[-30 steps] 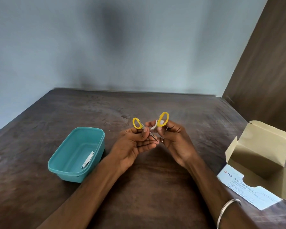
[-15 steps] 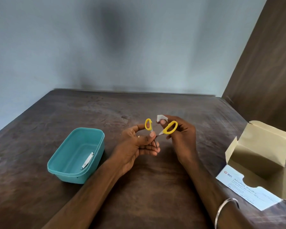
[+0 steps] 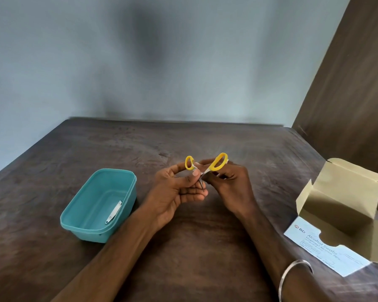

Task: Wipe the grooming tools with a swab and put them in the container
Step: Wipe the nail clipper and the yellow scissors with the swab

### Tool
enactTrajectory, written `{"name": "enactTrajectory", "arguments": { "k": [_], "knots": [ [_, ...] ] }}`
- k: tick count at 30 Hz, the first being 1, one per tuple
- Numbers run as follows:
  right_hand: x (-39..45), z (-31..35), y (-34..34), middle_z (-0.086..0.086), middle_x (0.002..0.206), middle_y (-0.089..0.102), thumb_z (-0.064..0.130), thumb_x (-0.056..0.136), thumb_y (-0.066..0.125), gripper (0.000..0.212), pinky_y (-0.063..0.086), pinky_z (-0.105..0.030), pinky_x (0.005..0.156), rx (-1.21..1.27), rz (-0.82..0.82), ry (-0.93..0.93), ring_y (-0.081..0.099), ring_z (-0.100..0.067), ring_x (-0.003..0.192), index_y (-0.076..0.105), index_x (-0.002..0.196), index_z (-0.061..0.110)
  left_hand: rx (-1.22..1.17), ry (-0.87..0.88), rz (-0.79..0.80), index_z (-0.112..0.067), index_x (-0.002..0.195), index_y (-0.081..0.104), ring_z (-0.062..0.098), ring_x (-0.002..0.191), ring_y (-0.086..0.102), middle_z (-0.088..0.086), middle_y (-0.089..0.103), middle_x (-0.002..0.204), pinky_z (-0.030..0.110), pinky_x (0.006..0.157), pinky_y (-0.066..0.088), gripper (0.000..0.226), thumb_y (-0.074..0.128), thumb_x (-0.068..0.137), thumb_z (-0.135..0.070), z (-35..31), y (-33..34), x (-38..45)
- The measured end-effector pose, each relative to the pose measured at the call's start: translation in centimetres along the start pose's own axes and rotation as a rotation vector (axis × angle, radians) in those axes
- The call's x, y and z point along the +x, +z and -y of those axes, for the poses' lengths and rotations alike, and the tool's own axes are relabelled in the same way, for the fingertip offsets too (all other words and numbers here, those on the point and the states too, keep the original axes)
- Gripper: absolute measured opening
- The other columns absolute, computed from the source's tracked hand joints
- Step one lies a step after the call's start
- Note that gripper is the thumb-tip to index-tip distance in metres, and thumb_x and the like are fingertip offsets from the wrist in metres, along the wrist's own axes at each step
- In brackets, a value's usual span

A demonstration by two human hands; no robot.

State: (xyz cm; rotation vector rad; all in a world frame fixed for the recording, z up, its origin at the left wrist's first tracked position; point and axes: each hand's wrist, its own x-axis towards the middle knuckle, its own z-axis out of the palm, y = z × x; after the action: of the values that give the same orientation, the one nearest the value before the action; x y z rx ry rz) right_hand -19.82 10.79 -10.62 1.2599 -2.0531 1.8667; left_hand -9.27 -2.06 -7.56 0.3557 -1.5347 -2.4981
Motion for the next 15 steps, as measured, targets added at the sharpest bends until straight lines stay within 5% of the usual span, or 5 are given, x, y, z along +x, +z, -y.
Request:
{"name": "enactTrajectory", "arguments": {
  "k": [2,5,9,15],
  "knots": [
    [-0.04,0.19,-0.12,0.008,0.106,0.076,0.002,0.083,0.074,0.024,0.051,-0.016,0.076,0.000,0.028,-0.021,0.071,-0.006,0.095,0.079,0.103,0.013,0.002,0.003,-0.014,-0.004,0.117,0.061,0.025,0.057,0.071,0.018,0.071,0.070,0.028,0.052,0.060,0.039,0.069,0.079,-0.008,-0.01,-0.24,0.14],
    [-0.02,0.44,-0.30,0.006,0.099,0.078,0.003,0.084,0.075,0.022,0.055,-0.024,0.068,0.040,0.017,0.040,0.072,-0.011,0.086,0.080,0.102,0.014,0.026,0.004,-0.008,-0.007,0.120,0.061,0.025,0.058,0.071,0.018,0.071,0.072,0.029,0.052,0.059,0.042,0.069,0.079,-0.009,0.09,-0.35,0.25],
    [0.35,0.81,-0.29,-0.005,0.080,0.077,0.001,0.083,0.074,0.014,0.046,-0.021,0.049,0.266,-0.209,0.290,0.063,-0.007,0.057,0.080,0.094,0.008,0.162,0.059,0.054,-0.020,0.125,0.059,0.028,0.059,0.069,0.020,0.070,0.072,0.031,0.054,0.059,0.050,0.072,0.077,-0.012,0.61,-0.32,0.26],
    [0.45,0.60,-0.54,-0.023,0.087,0.072,0.008,0.083,0.074,0.017,0.044,-0.025,0.043,0.439,-0.149,0.532,0.056,-0.023,0.058,0.078,0.100,0.004,0.297,0.057,0.123,-0.032,0.126,0.057,0.028,0.062,0.070,0.021,0.069,0.073,0.033,0.057,0.060,0.051,0.068,0.084,-0.005,0.98,-0.32,0.06]
  ]
}}
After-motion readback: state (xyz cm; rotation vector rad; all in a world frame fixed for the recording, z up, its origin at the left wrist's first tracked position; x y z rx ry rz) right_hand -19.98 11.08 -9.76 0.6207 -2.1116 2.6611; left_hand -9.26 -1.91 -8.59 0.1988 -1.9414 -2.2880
